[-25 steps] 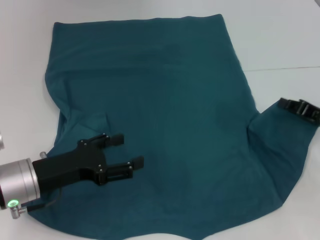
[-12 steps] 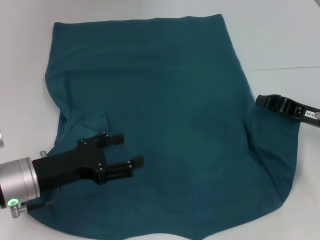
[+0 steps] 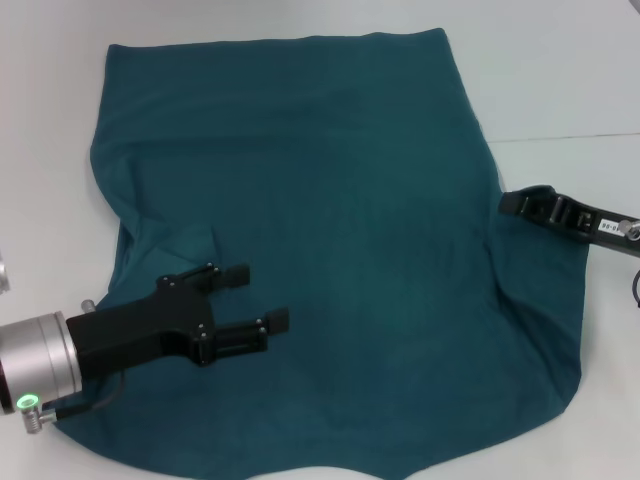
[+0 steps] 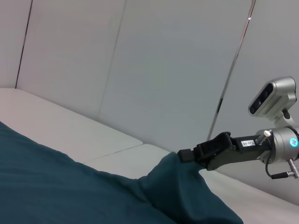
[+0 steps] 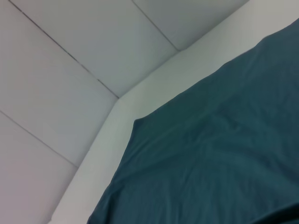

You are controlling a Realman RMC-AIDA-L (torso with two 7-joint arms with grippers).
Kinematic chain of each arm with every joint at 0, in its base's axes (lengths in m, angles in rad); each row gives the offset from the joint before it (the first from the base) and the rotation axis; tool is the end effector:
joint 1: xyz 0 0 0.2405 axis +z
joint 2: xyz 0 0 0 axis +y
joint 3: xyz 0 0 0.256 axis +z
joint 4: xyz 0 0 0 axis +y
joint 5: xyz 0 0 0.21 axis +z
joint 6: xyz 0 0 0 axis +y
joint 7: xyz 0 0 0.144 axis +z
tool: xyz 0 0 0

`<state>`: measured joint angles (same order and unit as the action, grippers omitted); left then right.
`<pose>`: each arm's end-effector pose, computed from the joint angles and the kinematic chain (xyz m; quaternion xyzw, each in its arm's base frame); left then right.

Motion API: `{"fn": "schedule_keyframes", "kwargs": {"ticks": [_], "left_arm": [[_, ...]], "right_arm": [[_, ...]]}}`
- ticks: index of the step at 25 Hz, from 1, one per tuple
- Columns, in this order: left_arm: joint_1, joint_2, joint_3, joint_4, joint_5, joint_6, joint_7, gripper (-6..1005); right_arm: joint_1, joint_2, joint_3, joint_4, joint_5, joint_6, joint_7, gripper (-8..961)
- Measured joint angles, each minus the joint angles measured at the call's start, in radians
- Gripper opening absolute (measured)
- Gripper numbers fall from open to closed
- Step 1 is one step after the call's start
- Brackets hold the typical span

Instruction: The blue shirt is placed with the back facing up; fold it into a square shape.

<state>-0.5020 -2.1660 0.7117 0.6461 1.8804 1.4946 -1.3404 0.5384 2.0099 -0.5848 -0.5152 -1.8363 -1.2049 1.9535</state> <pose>-0.2450 0.3257 -0.0292 -0.9141 -0.2264 -0.3022 0.1480 0.3098 0.3741 0.0368 -0.7281 0.5484 0.3369 0.2358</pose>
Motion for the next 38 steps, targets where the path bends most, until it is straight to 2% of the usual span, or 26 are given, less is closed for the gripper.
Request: {"fn": "schedule_keyframes", "kwargs": {"ticks": [13,22,27,31,37,38], "left_arm": [[-0.003,0.000,0.000,-0.002,0.000,-0.003,-0.002,905],[-0.003,0.000,0.000,-0.002,0.000,-0.008,-0.002,905],[-0.004,0.000,0.000,-0.002,0.000,-0.010,-0.002,905],[-0.006,0.001,0.000,-0.002,0.000,-0.012,-0.002,905],[-0.001,0.000,0.000,-0.002,0.000,-0.020,-0.002,904],[-0.001,0.000,0.000,-0.002,0.000,-0.023,-0.002,904]], "right_arm": [[0.048,-0.002,0.023,0.002,0.003,0.051,0.032,1],[0.075,0.010,0.003,0.012,-0.004,0.092,0.039,1],[0.088,0.016,-0.025,0.044,-0.005,0.119,0.039,1],[0.100,0.025,-0.089,0.049,-0.006,0.123,0.039,1],[0.121,0.041,-0.158,0.045,-0.006,0.069,0.035,137],[0.124,0.043,-0.170,0.045,-0.006,0.064,0.036,186]]}}
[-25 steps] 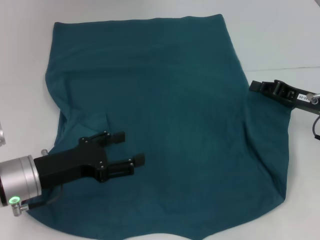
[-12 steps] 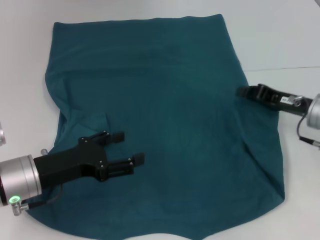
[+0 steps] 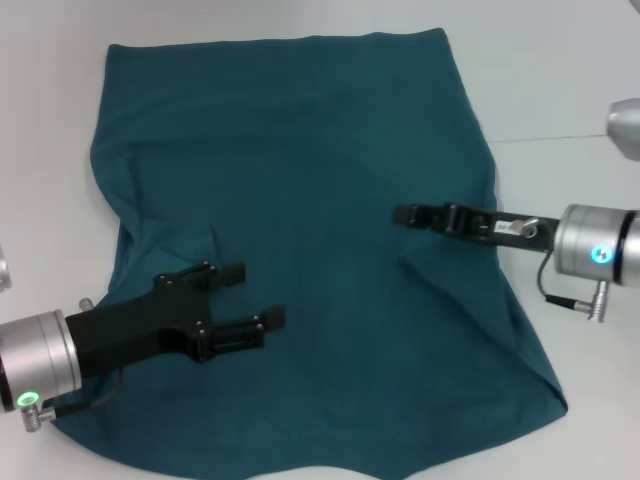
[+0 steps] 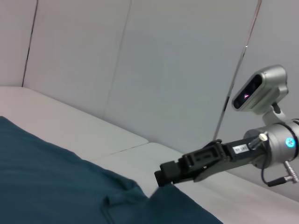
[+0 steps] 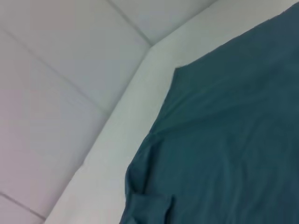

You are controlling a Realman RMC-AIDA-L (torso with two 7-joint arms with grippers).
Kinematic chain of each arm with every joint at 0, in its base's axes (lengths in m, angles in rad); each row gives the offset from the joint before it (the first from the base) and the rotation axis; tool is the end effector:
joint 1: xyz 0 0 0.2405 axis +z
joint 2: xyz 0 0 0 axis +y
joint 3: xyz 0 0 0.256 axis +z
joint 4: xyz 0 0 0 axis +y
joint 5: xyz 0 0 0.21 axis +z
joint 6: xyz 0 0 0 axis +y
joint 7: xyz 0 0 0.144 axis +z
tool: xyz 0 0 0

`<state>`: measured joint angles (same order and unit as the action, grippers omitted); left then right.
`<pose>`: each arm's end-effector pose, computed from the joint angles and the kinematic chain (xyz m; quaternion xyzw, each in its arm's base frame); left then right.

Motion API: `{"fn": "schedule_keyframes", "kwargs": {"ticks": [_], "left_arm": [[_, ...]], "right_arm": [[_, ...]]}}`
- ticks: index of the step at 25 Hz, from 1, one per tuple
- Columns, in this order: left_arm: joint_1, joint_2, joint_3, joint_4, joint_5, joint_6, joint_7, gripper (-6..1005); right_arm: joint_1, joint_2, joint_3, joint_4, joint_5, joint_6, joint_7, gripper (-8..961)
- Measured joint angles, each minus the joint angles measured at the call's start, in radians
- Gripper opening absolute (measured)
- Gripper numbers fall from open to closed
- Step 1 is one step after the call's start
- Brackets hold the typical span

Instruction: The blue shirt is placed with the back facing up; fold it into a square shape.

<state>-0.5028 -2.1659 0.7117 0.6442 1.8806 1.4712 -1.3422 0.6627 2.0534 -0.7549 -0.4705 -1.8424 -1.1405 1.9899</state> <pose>-0.2471 0.3282 -0.0295 -0.9129 -0.2314 -0.2974 0.1568 0.2557 0.3953 -0.0151 -0.7794 0.5284 0.2897 0.1713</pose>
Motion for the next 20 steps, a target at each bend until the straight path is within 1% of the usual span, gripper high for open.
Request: {"fn": "schedule_keyframes", "kwargs": {"ticks": [4,15,18,20], "left_arm": [[0.001,-0.001,0.000,0.000,0.000,-0.007,0.000,904],[-0.001,0.001,-0.005,0.000,0.000,-0.012,-0.002,904],[0.002,0.002,-0.021,0.002,0.000,-0.012,-0.019,904],[0.004,0.002,-0.033,0.003,0.000,-0.012,-0.033,905]], "right_arm": [[0.008,0.000,-0.024,-0.002,0.000,0.002,0.012,382],[-0.013,-0.039,-0.018,-0.008,0.009,-0.032,0.032,628],[-0.027,-0.048,-0.006,-0.026,0.011,-0.080,0.019,822],[-0.040,-0.048,0.007,-0.049,0.011,-0.116,0.015,835]]}}
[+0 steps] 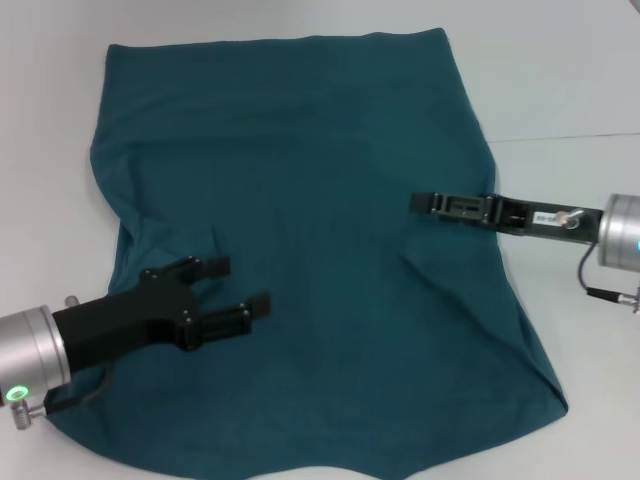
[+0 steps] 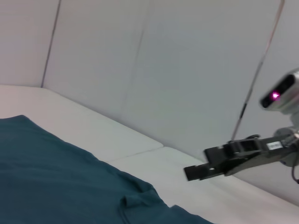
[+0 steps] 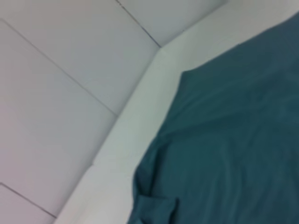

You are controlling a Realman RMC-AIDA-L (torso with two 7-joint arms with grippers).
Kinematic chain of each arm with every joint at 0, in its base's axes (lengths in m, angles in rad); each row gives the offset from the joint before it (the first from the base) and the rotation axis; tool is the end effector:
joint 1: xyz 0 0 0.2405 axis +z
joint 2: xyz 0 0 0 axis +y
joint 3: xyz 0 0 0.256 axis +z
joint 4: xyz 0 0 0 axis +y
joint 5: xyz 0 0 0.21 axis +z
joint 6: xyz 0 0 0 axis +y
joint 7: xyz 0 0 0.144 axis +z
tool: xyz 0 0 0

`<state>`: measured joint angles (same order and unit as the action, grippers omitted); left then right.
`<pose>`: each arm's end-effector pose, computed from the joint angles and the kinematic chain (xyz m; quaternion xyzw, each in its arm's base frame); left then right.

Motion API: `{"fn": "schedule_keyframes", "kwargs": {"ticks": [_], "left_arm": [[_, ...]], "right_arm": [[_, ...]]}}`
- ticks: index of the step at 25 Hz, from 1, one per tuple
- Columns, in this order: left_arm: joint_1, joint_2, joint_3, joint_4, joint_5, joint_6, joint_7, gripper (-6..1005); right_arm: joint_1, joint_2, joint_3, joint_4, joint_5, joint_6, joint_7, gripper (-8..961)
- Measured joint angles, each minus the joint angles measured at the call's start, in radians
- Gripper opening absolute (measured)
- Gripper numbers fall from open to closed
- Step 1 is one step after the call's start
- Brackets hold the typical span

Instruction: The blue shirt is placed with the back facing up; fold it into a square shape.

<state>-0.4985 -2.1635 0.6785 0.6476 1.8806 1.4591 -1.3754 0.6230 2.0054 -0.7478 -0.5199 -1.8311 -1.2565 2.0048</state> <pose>-0.2526 0.3309 -0.0233 -0.9020 -0.2546 -0.3034 0.1715 0.2628 0.3885 0.0145 -0.7884 0.5133 0.3000 0.1579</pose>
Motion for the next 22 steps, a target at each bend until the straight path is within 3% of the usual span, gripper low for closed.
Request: {"fn": "schedule_keyframes", "kwargs": {"ticks": [9,16,22], "left_arm": [[0.033,0.006,-0.067,0.025,0.009,-0.013,-0.117,904],[0.088,0.008,-0.086,0.105,0.055,-0.118,-0.211,904],[0.101,0.015,-0.177,0.112,0.130,-0.134,-0.217,904]], "right_arm": [[-0.031,0.007,0.031,-0.024,0.001,-0.045,-0.028,935],[-0.021,0.014,0.043,-0.021,0.002,-0.031,-0.037,934],[-0.014,0.022,0.046,-0.020,0.002,-0.023,-0.030,935]]}}
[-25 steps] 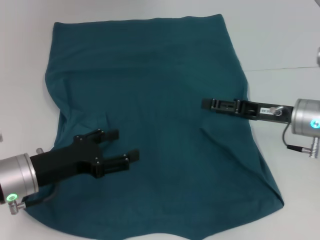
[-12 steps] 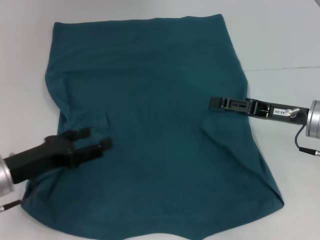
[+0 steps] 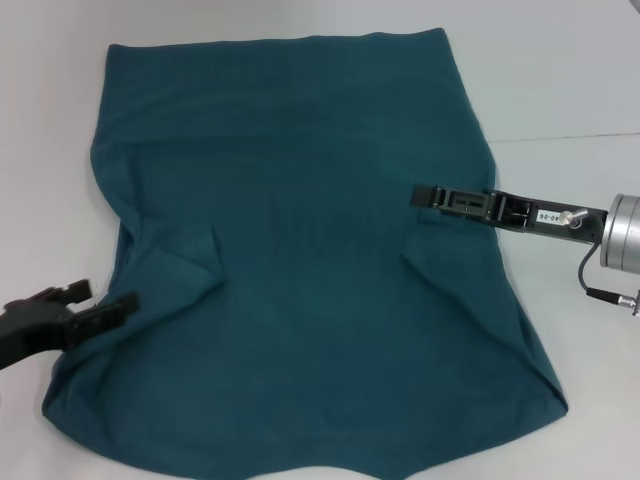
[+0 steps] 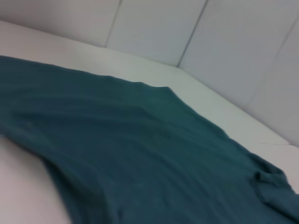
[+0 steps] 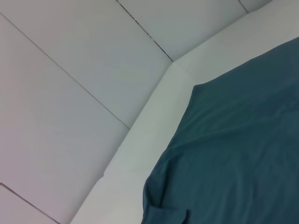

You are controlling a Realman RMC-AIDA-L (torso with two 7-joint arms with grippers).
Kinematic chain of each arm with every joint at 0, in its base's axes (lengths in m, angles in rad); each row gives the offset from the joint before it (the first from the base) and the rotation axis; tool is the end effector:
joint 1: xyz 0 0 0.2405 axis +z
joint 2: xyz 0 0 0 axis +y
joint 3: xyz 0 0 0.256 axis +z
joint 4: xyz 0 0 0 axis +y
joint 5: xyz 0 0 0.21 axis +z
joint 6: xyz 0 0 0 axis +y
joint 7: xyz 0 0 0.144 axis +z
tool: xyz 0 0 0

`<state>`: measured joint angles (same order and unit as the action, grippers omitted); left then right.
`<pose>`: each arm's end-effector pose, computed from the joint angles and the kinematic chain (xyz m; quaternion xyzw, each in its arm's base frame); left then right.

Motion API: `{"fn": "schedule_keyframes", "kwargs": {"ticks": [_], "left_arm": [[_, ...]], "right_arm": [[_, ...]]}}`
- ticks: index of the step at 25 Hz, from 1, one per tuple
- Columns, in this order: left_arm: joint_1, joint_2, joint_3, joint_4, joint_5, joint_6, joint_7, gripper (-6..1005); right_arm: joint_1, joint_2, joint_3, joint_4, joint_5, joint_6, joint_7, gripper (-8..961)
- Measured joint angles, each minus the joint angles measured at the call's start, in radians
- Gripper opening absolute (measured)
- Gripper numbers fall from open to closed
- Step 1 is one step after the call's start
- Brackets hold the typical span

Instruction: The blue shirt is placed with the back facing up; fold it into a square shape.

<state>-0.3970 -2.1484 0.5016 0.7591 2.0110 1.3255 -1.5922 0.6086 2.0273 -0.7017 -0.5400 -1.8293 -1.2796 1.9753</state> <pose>-0.3254 0.3220 0.0225 -0.8294 -0.4043 -0.2545 0.2897 0.2621 0.3846 0.0152 -0.7852 0.5051 0.3202 0.1605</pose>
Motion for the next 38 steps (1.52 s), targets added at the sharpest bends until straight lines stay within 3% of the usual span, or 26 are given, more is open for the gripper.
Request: {"fn": "schedule_keyframes", "kwargs": {"ticks": [7,20,38], "left_arm": [[0.021,0.002,-0.059,0.006,0.069,0.008,-0.001,905],[0.042,0.002,-0.082,0.018,0.160,0.064,-0.010,904],[0.050,0.007,-0.104,0.046,0.170,0.054,-0.011,904]], "right_arm": [[0.001,0.000,0.003,0.000,0.000,0.000,0.002,935],[0.007,-0.005,0.004,0.000,-0.001,-0.001,0.003,935],[0.005,-0.003,0.004,0.000,-0.001,0.005,0.003,936]]}}
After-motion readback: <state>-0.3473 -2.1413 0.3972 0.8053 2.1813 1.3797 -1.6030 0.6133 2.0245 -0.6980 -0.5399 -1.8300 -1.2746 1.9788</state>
